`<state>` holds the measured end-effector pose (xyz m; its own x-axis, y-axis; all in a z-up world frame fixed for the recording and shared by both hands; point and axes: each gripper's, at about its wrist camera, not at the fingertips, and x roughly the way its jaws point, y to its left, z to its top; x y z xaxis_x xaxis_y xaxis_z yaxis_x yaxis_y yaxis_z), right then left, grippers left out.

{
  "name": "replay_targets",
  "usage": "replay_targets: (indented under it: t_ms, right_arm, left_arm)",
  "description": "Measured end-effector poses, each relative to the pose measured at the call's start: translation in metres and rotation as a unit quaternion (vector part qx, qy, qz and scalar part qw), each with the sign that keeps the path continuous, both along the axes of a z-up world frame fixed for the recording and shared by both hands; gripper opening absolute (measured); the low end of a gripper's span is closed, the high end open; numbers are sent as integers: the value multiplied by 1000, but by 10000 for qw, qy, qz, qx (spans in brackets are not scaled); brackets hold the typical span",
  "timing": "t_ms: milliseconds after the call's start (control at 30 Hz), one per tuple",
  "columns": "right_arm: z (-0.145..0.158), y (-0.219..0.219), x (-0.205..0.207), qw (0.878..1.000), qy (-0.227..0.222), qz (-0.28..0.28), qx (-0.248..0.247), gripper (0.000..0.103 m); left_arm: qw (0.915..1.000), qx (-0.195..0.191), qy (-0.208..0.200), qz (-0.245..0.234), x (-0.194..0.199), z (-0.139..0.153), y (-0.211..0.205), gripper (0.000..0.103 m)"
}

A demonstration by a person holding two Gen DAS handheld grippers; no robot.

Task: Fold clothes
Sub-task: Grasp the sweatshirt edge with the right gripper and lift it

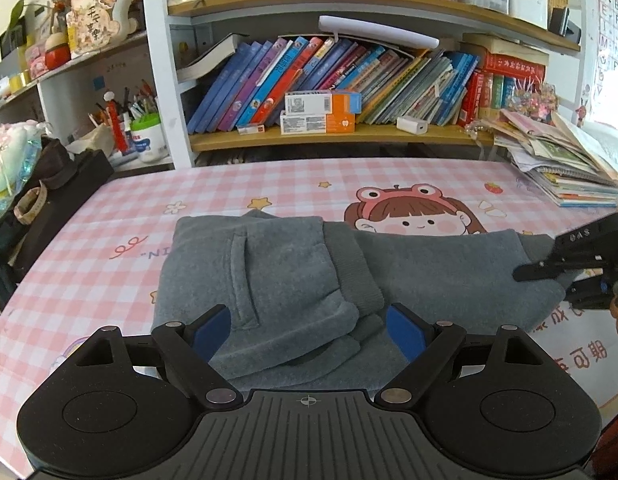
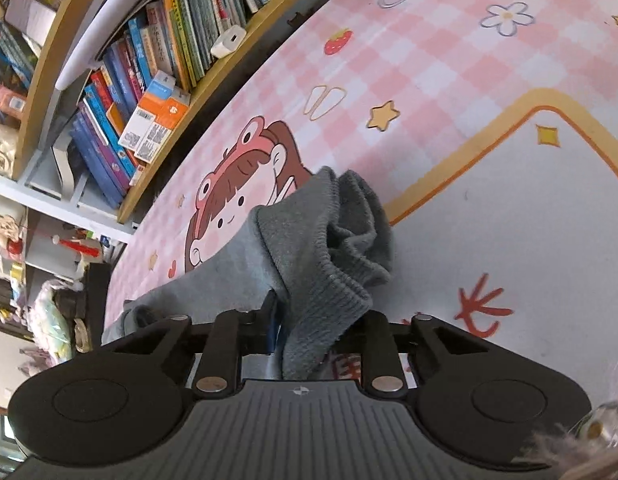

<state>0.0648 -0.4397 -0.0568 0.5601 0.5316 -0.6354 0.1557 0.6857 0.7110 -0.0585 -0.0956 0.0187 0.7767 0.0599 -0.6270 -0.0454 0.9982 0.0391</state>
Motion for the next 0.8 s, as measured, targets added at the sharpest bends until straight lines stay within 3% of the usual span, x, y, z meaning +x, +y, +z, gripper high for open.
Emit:
replay_targets:
  t_ms: [367, 533, 800]
  right_arm:
    - [21, -64, -31, 9934, -259, -1037, -423, 19]
    - [43, -70, -35, 9907, -431, -1150, -583, 19]
    - [107, -14, -39, 9875, -1481, -323, -442, 18]
  left_arm:
    - [9981, -145, -82, -589, 6, -5, -21, 87]
    - [9973, -317, -272, -601, 2, -1, -16, 87]
    - [9962, -602, -597, -215, 0, 6, 20, 87]
